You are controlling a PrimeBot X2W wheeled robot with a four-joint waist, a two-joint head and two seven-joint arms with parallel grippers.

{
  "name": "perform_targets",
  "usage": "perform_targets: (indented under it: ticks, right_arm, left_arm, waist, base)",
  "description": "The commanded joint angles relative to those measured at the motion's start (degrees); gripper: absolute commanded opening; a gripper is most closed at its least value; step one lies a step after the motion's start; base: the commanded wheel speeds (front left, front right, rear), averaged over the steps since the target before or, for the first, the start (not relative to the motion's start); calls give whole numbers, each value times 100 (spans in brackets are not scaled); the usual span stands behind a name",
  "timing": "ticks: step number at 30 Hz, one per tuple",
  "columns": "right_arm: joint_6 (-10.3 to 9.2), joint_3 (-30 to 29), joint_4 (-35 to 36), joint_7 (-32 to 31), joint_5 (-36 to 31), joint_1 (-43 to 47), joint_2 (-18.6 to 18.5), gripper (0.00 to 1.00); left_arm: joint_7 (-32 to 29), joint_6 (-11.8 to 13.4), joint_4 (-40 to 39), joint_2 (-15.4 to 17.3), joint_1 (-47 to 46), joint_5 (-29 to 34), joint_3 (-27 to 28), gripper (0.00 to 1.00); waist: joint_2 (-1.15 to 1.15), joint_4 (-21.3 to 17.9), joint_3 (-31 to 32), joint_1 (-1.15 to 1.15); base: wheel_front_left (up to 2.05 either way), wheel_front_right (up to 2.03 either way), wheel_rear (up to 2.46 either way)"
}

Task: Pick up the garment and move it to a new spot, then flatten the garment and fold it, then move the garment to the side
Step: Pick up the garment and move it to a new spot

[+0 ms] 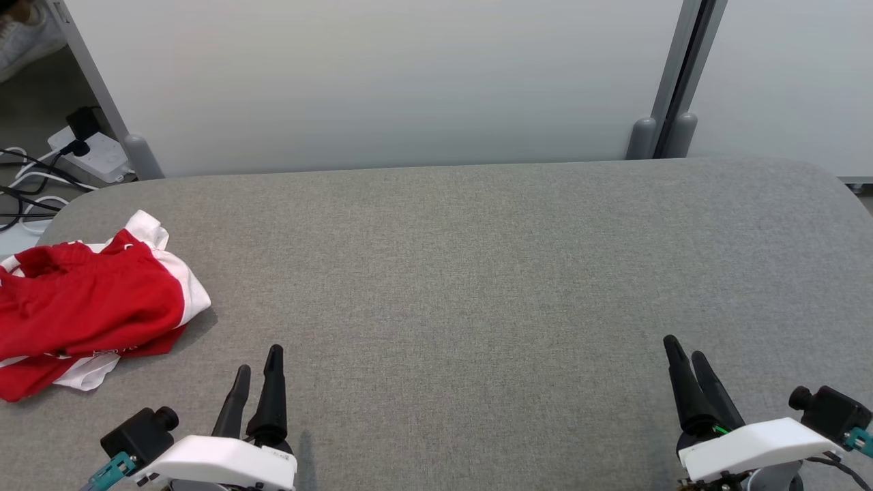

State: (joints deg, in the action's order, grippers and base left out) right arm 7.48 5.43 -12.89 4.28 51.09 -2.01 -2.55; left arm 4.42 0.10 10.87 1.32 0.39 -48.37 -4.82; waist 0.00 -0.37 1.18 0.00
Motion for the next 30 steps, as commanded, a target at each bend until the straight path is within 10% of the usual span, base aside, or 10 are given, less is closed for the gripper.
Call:
perform_targets:
  ticks: [1, 30]
  right_arm:
    - [1, 108, 229, 99, -230, -293, -81, 100]
    - [1, 527, 485, 568, -2003, -367, -89, 100]
  left_arm:
    - [81, 80, -164, 72, -343, 224, 53, 100]
    - [551, 401, -356, 112, -427, 1952, -266, 100]
  waist:
    - [0, -4, 0, 0]
    - [0, -15, 46, 0]
  base:
    - [0, 0, 0]
    - [0, 0, 0]
